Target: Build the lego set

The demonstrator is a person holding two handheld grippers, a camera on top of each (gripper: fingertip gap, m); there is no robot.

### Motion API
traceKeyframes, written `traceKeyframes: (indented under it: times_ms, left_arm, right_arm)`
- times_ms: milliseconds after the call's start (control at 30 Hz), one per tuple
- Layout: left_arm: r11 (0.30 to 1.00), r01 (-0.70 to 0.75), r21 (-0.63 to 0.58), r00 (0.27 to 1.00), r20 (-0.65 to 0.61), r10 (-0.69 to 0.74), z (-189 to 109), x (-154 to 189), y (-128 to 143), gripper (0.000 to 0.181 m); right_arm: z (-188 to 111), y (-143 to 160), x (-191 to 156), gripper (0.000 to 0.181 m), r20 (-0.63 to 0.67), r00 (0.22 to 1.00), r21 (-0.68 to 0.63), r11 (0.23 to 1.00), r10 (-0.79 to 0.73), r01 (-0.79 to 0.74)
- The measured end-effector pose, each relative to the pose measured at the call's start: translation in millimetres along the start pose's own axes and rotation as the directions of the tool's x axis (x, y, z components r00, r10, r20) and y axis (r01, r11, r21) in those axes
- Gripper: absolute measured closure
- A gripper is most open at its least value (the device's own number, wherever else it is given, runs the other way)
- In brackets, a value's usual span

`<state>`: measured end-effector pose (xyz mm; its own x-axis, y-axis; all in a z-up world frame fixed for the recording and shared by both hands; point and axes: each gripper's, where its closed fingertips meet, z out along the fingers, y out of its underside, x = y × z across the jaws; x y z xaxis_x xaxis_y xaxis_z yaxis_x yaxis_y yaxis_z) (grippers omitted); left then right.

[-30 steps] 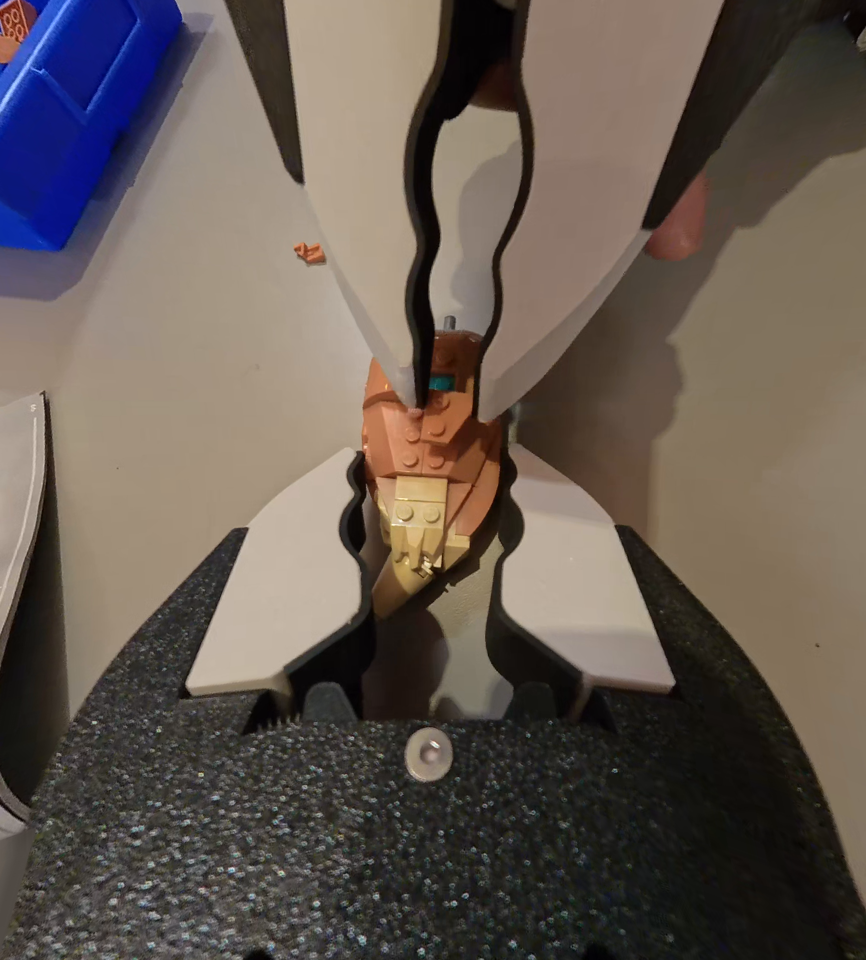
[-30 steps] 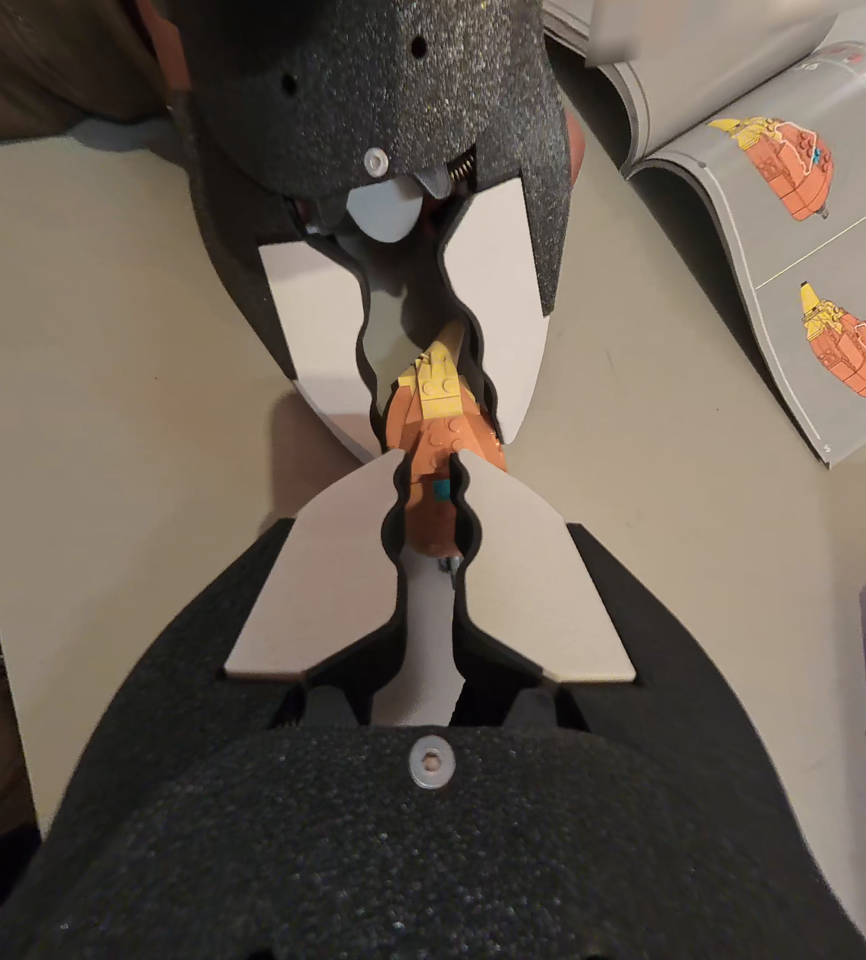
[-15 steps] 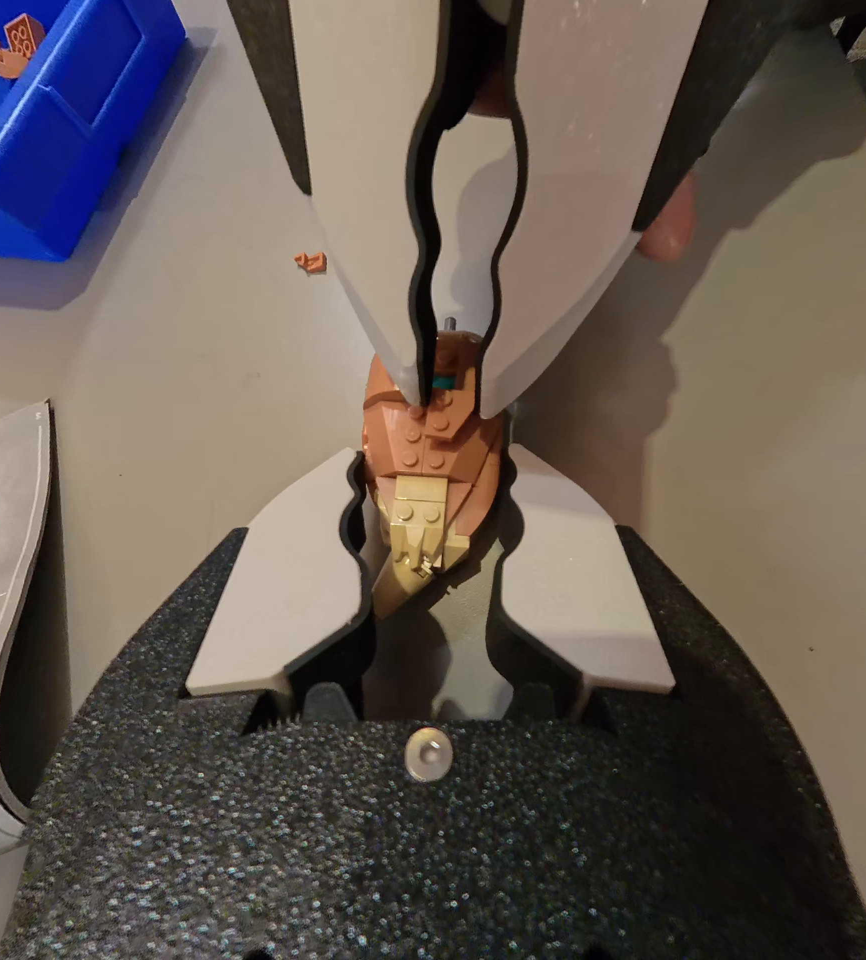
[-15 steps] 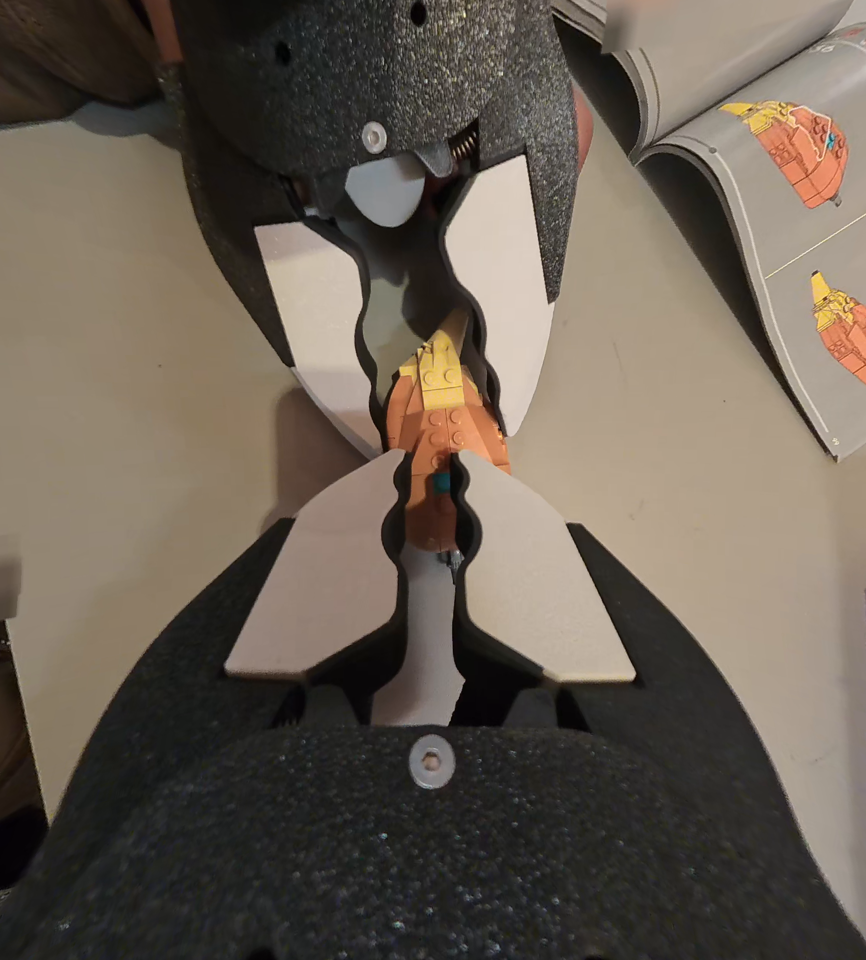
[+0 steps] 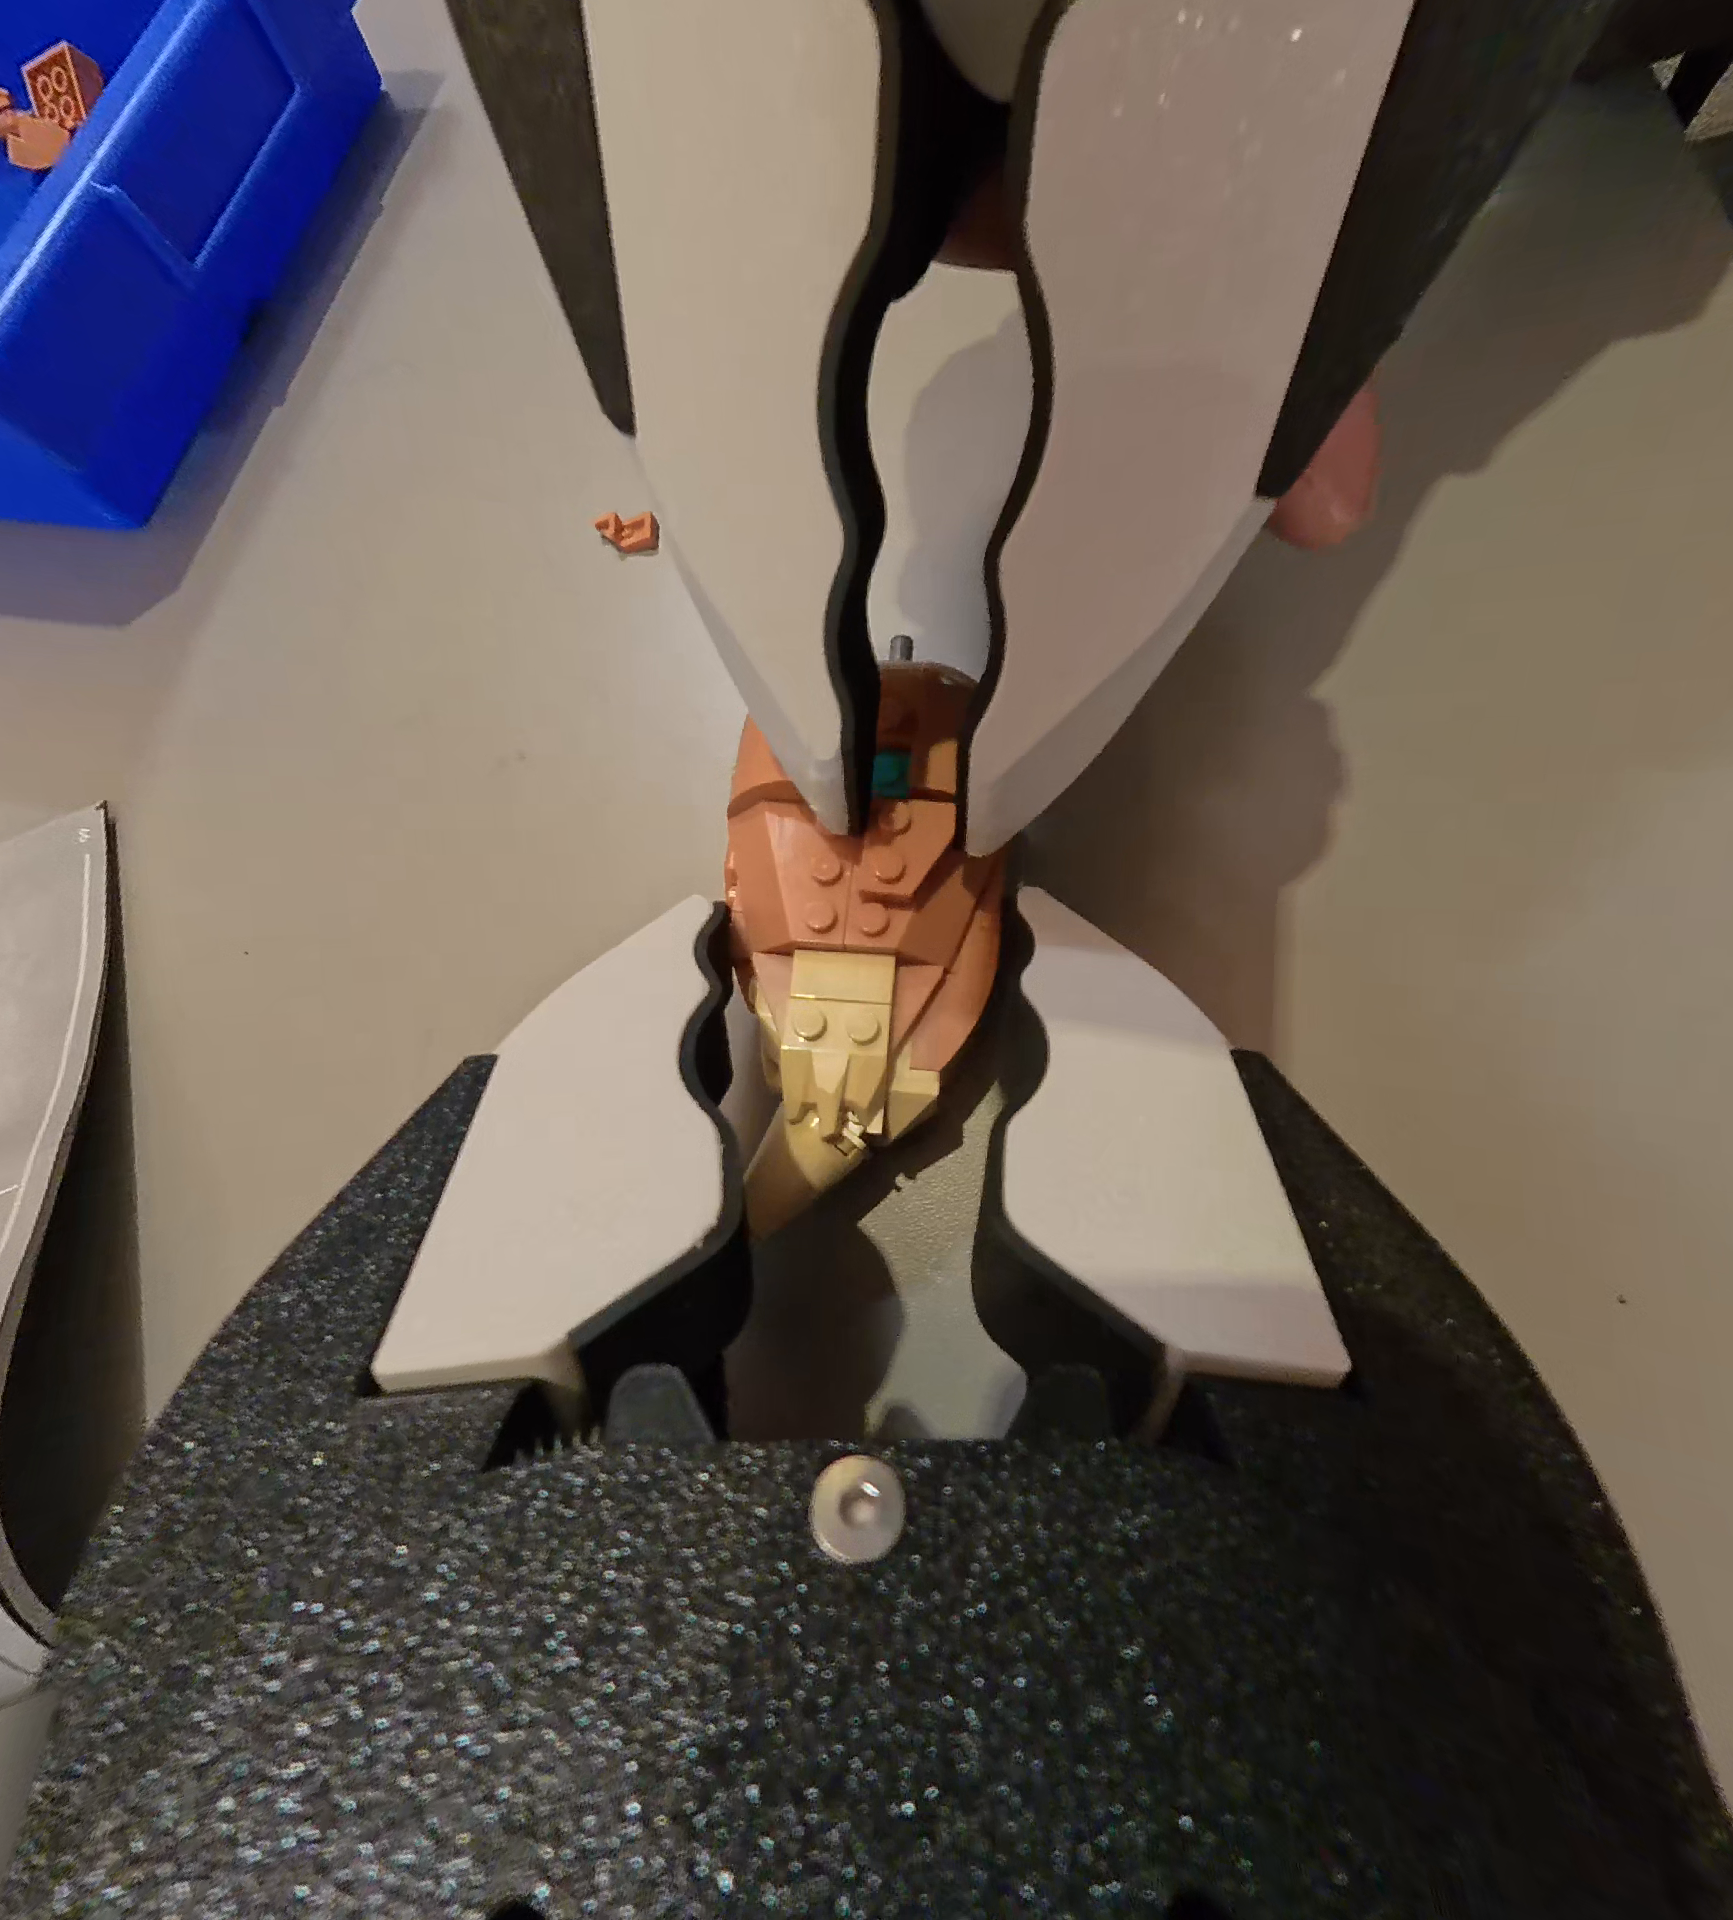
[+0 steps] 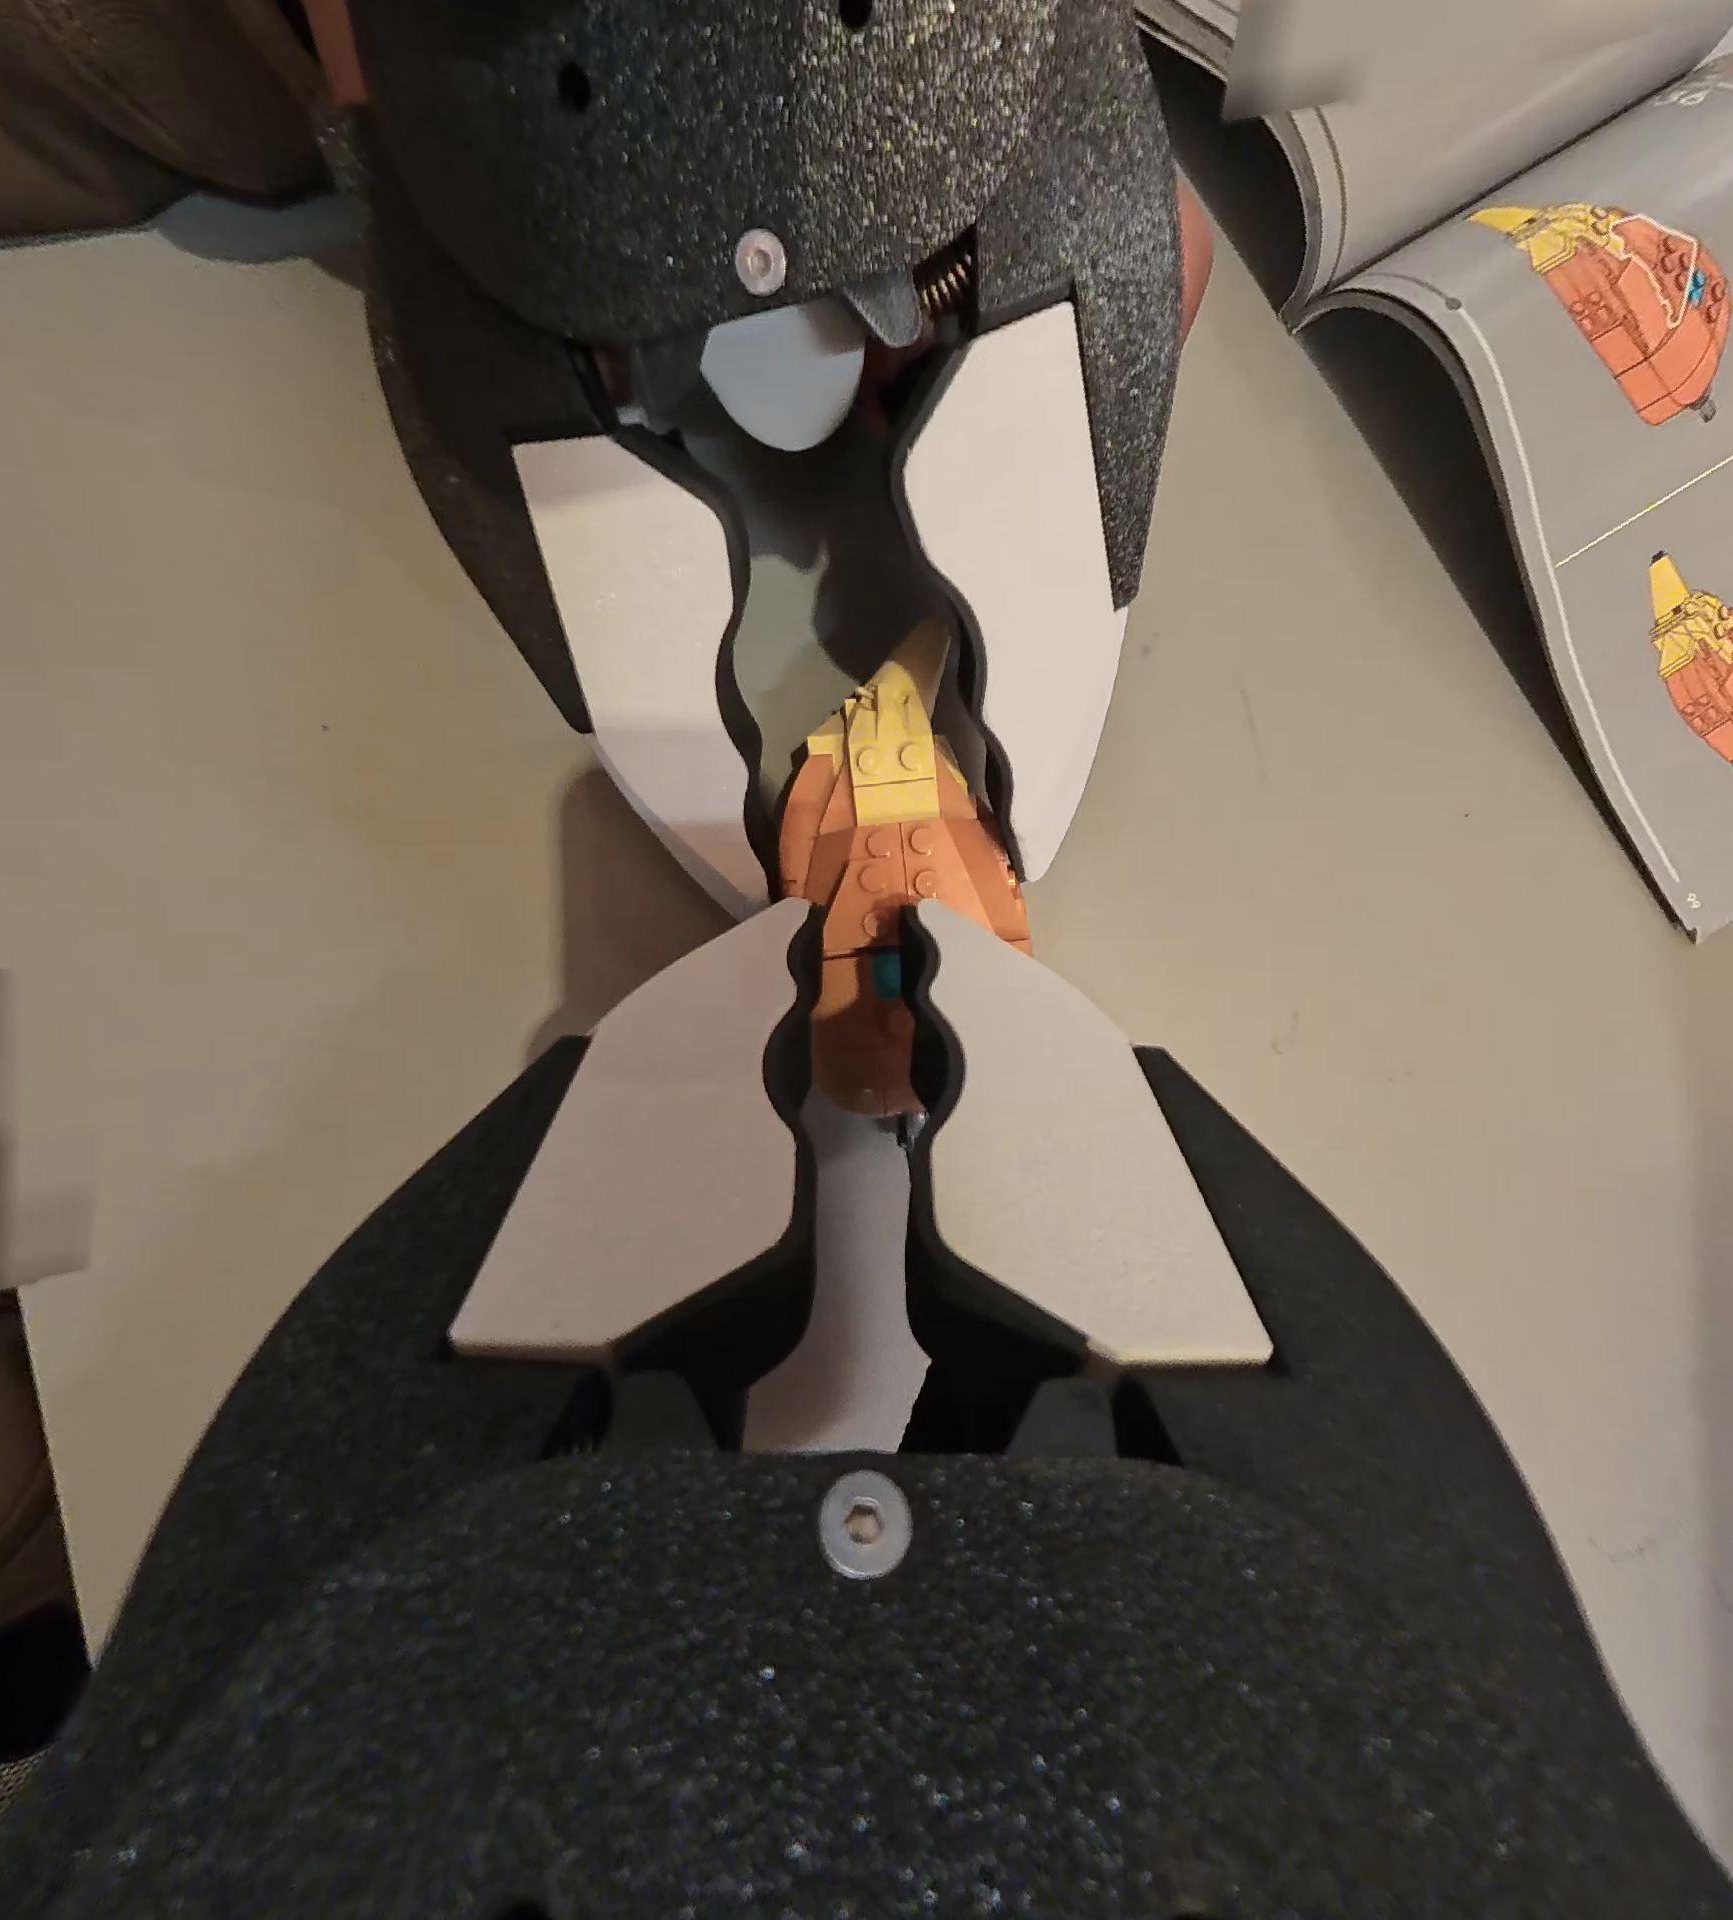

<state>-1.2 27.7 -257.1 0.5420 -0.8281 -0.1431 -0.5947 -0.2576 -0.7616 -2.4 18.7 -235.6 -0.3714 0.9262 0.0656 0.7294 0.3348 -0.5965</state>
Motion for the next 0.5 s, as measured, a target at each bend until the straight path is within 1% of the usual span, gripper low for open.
traceKeyframes:
  times_ms: [500]
  left_arm:
    - [1.000, 0.001, -0.014, 1.000, -0.003, -0.001, 2.0, -0.5, 3.7, 0.132]
  right_arm:
    - [2.8, 3.4, 1.7, 0.167, 0.014, 1.000, -0.017, 1.000, -0.004, 0.004]
